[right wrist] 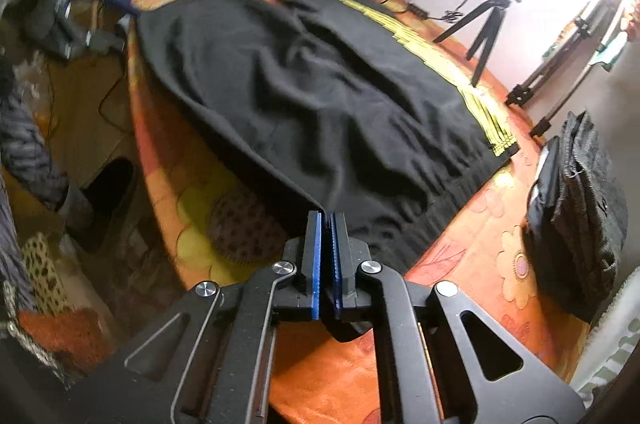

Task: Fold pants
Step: 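Lower both grippers to the pants hem and close them on it, then lift the hem with both grippers and fold it over toward the waistband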

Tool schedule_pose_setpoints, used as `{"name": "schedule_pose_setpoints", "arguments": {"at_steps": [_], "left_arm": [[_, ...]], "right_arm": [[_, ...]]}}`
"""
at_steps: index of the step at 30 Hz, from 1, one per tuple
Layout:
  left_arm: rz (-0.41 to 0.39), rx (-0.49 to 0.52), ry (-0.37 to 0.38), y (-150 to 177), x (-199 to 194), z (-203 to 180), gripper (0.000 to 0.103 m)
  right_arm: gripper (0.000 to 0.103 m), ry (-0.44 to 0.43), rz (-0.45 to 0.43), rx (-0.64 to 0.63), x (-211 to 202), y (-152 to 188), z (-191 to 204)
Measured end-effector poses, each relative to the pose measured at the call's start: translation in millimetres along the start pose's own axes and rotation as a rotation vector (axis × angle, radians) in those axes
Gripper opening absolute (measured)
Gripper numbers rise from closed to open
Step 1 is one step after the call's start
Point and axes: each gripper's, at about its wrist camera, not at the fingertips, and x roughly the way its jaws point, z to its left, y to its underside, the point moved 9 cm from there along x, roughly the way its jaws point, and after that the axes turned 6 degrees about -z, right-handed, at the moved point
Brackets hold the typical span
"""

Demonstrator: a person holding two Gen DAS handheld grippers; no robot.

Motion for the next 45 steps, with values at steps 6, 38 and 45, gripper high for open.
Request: {"name": "schedule_pose_setpoints", "arguments": {"at_steps": [6,38,45], "left_arm": [[0.03,0.038,-0.063,2,16,15,0.062],[0.018,0.002,-0.168,10,26,69,0.004],[-0.034,-0.056,-0.158,0,19,78,0.002]], "right_arm": [[0.004,0.026,-0.045,0.048,-6,-18,-13],[0.055,-0.124,0.065,-0.145,-2,40,39],[0.023,-0.066,0.107,-0.136,10,44,29]]}}
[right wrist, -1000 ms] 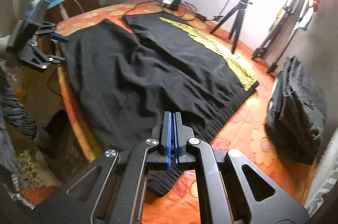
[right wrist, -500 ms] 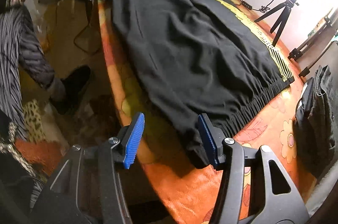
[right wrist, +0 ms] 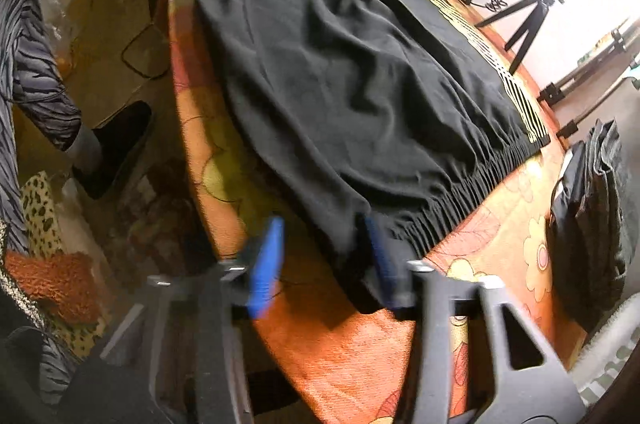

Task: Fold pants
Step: 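Lift the hem with both grippers and fold it over toward the waistband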

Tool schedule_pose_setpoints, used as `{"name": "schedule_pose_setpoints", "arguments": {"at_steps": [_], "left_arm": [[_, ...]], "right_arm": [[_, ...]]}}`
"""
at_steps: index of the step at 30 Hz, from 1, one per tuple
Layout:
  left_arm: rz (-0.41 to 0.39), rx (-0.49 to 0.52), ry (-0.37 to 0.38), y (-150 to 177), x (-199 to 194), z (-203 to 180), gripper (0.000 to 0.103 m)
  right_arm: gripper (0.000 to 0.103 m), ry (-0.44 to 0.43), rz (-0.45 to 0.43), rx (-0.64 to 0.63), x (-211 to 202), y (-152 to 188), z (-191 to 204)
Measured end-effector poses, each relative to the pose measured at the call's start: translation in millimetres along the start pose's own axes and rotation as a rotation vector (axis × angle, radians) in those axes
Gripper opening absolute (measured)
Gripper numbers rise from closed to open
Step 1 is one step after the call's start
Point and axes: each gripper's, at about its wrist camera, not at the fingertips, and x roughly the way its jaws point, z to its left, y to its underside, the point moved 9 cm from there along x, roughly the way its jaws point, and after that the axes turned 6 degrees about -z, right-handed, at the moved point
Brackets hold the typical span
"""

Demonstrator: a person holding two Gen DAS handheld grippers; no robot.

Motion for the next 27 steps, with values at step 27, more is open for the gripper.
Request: {"name": "schedule_pose_setpoints", "arguments": {"at_steps": [27], "left_arm": [[-0.277,-0.093,-0.052,-144,8,56,0.001]], "right_arm": [[0.002,0.353,-0.214,0.24,-40,-88,-131]]}}
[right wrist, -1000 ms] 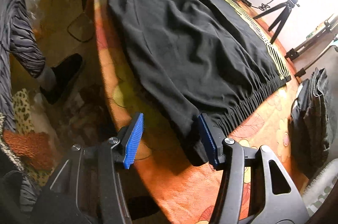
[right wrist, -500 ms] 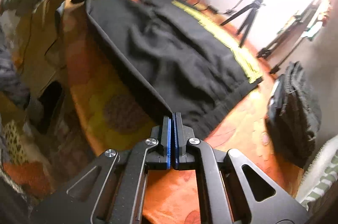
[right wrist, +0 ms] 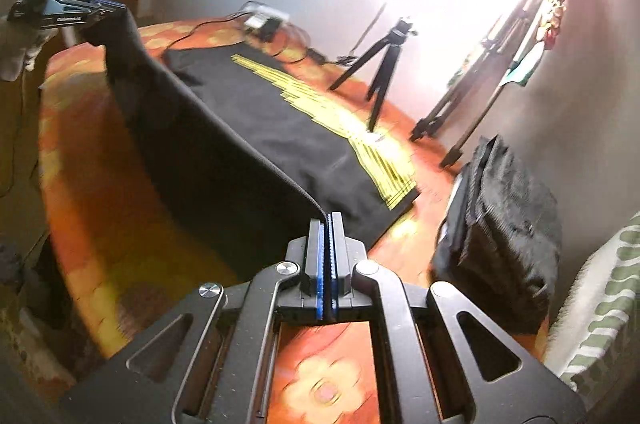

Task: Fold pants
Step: 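Lift the hem with both grippers and fold it over toward the waistband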

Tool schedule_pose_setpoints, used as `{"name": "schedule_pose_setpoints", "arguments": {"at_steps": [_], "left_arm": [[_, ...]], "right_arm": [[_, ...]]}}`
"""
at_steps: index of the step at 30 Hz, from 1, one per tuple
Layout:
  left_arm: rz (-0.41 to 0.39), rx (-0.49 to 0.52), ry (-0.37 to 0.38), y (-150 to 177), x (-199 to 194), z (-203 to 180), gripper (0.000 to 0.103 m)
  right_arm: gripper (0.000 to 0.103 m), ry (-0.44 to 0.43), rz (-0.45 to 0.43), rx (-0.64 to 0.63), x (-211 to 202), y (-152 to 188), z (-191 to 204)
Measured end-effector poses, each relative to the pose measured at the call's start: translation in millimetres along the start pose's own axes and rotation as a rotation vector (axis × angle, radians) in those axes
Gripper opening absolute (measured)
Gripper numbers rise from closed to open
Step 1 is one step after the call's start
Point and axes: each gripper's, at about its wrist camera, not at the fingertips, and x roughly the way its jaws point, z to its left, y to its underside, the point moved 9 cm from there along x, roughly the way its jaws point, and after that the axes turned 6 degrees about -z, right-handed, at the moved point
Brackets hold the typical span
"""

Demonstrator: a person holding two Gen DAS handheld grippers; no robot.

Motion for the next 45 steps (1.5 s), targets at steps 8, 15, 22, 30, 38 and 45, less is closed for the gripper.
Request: {"name": "schedule_pose_setpoints", "arguments": {"at_steps": [8,15,22,30,38,45], "left_arm": [[0.002,-0.004,0.005,-37,70,27,0.001],[0.138,-0.034,0.086,0,97,46,0.002],[0.203,0.138,0.21,40,67,24,0.023],[0.293,0.416,0.208,73,76,-13,0.029],[0.293,0.491,0.199,81,102,-18,0.029],[0.249,0.363,0.184,74,105,-8,0.001]], "right_arm": [[0.002,0.035,0.02,0.028,58,-33,-42],[0.002,-0.005,0.123,0.039,108,-8,-54],[0.002,-0.05,0.175,0.061,128,10,-44],[0.002,-0.073,0.184,0.087,125,10,-39],[0.002,-0.084,0.196,0.102,127,15,-43],[0.002,-0.088,0.201,0.087,131,16,-39]]}}
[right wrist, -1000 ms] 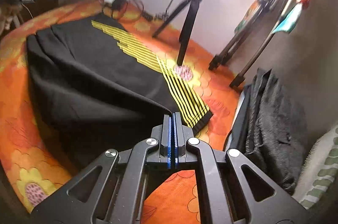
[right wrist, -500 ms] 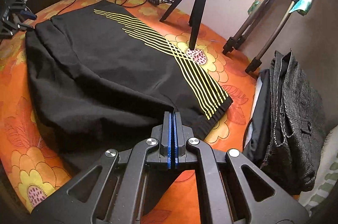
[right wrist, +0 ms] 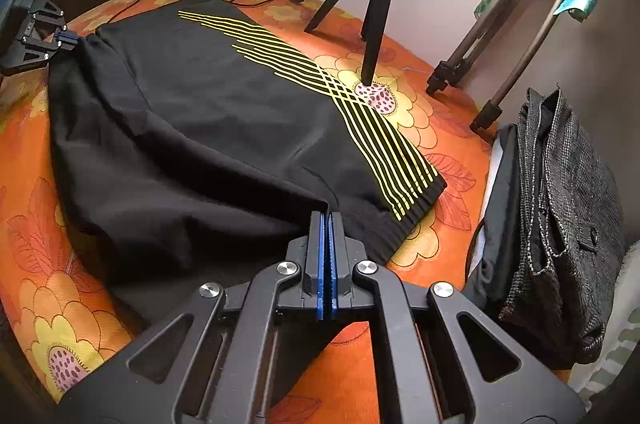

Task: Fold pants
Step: 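Lift the hem with both grippers and fold it over toward the waistband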

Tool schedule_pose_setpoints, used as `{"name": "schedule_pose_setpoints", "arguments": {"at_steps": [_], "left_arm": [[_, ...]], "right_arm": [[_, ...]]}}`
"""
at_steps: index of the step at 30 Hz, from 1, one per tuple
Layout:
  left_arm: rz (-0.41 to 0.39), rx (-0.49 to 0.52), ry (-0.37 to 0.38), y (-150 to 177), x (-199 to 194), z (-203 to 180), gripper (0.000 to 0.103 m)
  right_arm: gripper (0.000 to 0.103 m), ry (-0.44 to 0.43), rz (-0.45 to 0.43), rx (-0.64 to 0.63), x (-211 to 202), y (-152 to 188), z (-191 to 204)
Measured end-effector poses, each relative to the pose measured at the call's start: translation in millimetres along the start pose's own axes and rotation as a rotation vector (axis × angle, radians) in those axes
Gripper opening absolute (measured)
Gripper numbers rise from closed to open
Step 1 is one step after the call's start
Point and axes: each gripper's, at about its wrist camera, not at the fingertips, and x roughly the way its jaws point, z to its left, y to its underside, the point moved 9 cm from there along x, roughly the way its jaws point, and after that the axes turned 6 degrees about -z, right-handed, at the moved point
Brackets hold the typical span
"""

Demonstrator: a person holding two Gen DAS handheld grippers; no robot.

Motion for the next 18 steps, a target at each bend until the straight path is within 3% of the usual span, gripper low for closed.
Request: {"name": "schedule_pose_setpoints", "arguments": {"at_steps": [10,18], "left_arm": [[-0.157,-0.192,-0.074,-35,-40,43,0.001],[-0.186,-0.217,-0.144,-76,-17,72,0.001]], "right_arm": [[0.002,0.039,-0.054,0.021,-23,-11,-8],[0.002,0.113,-0.095,0.019,-19,-43,-27]]}}
